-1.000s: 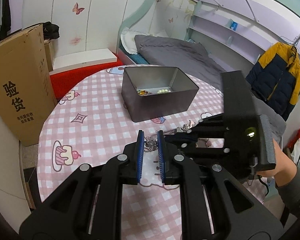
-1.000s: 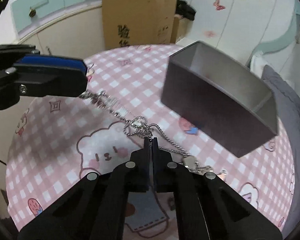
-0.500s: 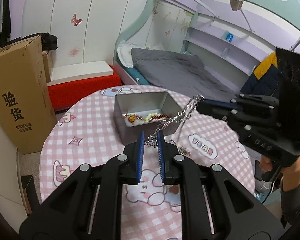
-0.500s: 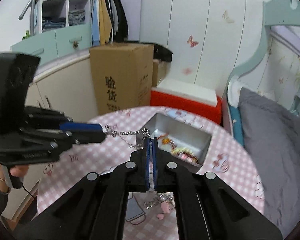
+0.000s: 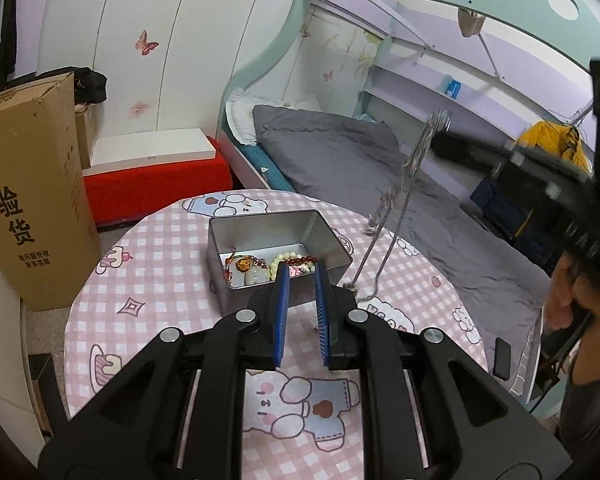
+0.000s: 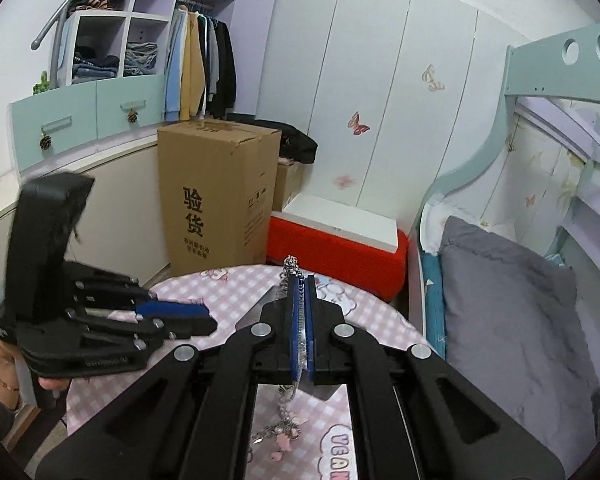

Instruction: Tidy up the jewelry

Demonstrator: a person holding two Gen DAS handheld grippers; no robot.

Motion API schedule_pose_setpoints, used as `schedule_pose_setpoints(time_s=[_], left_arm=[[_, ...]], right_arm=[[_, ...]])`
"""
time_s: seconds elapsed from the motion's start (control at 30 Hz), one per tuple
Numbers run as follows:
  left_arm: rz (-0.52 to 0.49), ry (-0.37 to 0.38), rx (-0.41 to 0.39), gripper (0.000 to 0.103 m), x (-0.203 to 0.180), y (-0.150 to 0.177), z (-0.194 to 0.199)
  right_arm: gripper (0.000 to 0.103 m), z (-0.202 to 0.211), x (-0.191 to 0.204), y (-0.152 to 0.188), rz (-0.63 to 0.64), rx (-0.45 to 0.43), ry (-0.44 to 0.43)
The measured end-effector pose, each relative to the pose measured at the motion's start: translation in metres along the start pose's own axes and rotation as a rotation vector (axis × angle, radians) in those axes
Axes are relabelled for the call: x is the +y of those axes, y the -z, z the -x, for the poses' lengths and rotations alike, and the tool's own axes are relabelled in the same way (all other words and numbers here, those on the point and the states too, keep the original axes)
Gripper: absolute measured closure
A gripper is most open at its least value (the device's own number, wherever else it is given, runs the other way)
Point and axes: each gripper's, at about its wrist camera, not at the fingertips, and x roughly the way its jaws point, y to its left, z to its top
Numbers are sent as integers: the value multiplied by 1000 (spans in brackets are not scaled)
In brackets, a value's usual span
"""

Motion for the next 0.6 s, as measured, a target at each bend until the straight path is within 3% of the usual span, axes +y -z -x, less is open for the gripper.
schedule_pose_setpoints(time_s=[0.13,0.2,0.23,0.37,0.4,0.43,0.47,0.6], left_arm=[[-25,20,21,87,-5,2,-12],[-48,37,38,62,-13,5,-23],[-59,33,33,35,-18,8,-27],[-127,-5,47,34,-35,15,-49],[-144,-34,59,37,-38,16,-57],[-153,-59,80,68,-39,16,-65],[-148,-69,115,91,-37,15,-73],[-106,-80,86,98,-22,6,-63]], right_arm=[[102,5,-2,-13,14,-18,12],[102,6,-2,-18,16,-26,13],[102,7,-1,-19,18,-28,14],[102,9,0,-21,16,-38,5],[102,9,1,-22,17,-40,4],[102,9,2,-22,18,-39,4],[102,9,1,-22,18,-39,6],[102,12,-6,-21,14,-40,14]])
